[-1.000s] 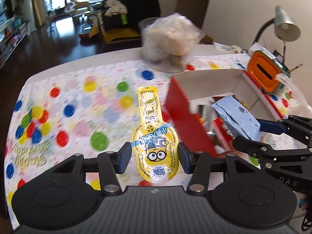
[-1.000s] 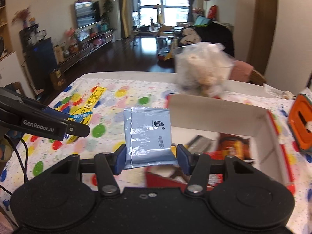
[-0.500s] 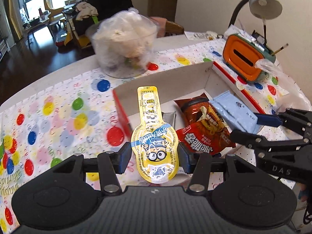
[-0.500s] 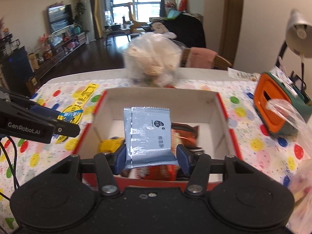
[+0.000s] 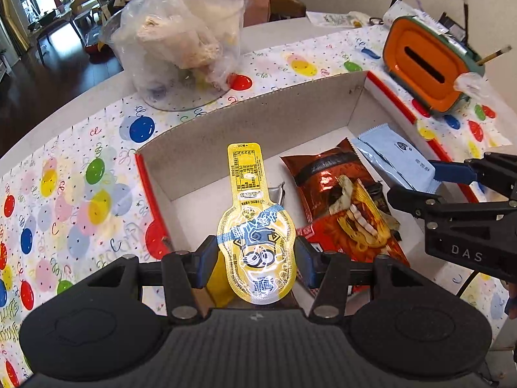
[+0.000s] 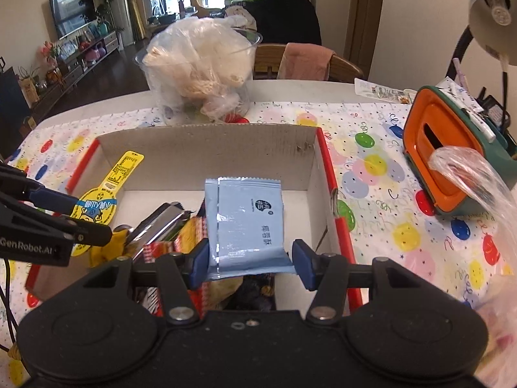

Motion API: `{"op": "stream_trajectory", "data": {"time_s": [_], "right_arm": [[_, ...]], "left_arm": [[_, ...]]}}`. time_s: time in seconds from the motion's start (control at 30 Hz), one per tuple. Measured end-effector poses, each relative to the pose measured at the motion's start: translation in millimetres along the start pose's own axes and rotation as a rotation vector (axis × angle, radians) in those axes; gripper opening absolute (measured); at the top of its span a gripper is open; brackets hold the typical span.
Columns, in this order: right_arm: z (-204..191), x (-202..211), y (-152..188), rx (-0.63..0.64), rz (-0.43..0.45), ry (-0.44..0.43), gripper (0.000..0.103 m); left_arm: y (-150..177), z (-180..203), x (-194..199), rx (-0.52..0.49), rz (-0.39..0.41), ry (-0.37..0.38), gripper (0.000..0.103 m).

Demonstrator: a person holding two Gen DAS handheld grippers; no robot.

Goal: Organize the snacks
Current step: 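Carry the Minion candy with the left tool while the right tool carries the sachet into the box, then open both tools in the box to drop the Minion candy and sachet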

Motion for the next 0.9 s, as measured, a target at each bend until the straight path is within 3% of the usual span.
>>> {"op": "stream_trajectory", "data": {"time_s": [0.33,0.7,0.9], "right_arm": [[4,-36,-10,0.04,-0.056,-0.004,0.053],[1,-48,-4,0.077,-0.105,-0.026,0.054],[2,-48,-2,0.08,-0.11,-0.028,0.054]], "left_arm": [[-11,8,-36,-0.01,-0.078,-0.011,0.051],[-9,4,-54,-0.025,-0.179,-0.02,0.051],[-9,3,-58,-0.019,-0.193,-0.028,0.051]]}}
Point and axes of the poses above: each gripper's, at about its wrist camera, not at the fingertips, and x roughly against the way its jaws point, z to its right, y to its underside, the point moved 4 cm from there along -x, roughly the way its jaws point, and after that the axes turned 8 degrees about z, right-handed, at the moved point
